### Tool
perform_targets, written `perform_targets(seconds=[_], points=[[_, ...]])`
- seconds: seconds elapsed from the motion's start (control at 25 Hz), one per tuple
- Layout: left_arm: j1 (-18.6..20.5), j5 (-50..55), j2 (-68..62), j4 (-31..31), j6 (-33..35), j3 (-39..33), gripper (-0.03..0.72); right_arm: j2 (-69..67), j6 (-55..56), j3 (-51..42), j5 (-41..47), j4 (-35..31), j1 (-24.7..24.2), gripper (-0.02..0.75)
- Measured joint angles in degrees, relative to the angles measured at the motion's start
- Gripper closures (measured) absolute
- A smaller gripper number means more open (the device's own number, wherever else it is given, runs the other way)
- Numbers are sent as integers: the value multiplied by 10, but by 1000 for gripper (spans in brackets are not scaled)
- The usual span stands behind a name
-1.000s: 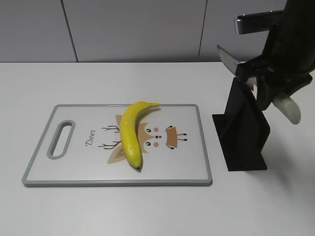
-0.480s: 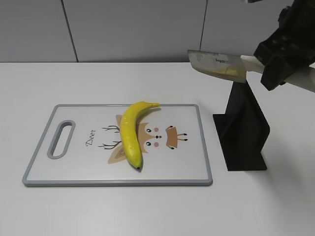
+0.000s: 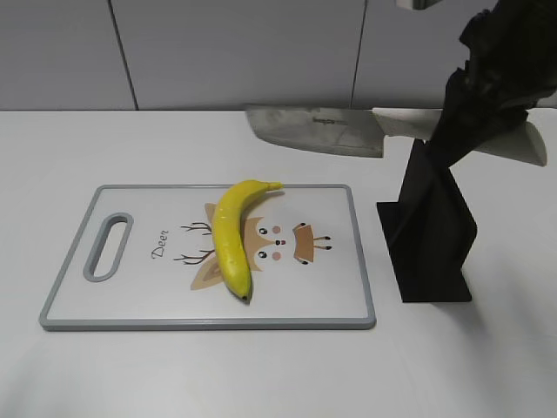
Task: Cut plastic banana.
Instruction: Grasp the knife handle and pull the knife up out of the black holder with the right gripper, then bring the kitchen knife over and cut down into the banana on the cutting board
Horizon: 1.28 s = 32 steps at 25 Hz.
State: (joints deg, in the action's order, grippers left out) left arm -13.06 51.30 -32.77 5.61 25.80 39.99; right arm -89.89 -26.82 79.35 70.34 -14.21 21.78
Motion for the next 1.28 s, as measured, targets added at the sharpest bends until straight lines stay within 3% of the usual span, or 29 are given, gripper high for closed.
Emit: perform_targets(seconds=[0.16,0.44,0.6,0.92,1.28], points=[[-37,-1,-121,14,109,59,171,-3,-123,0,-9,-61,1,559],[-38,37,-353,143,337,237,171,-33,-282,0,-18,-82,1,559],[-38,97,-473,190,427,336,171,-51,-331,0,-46,-108,1,559],[-48,142,-621,241,522,419,171,-103,-401,13,-63,-160,1,559],[-68,130,-664,204,542,423,209,-135,-404,57,-66,-164,1,559]])
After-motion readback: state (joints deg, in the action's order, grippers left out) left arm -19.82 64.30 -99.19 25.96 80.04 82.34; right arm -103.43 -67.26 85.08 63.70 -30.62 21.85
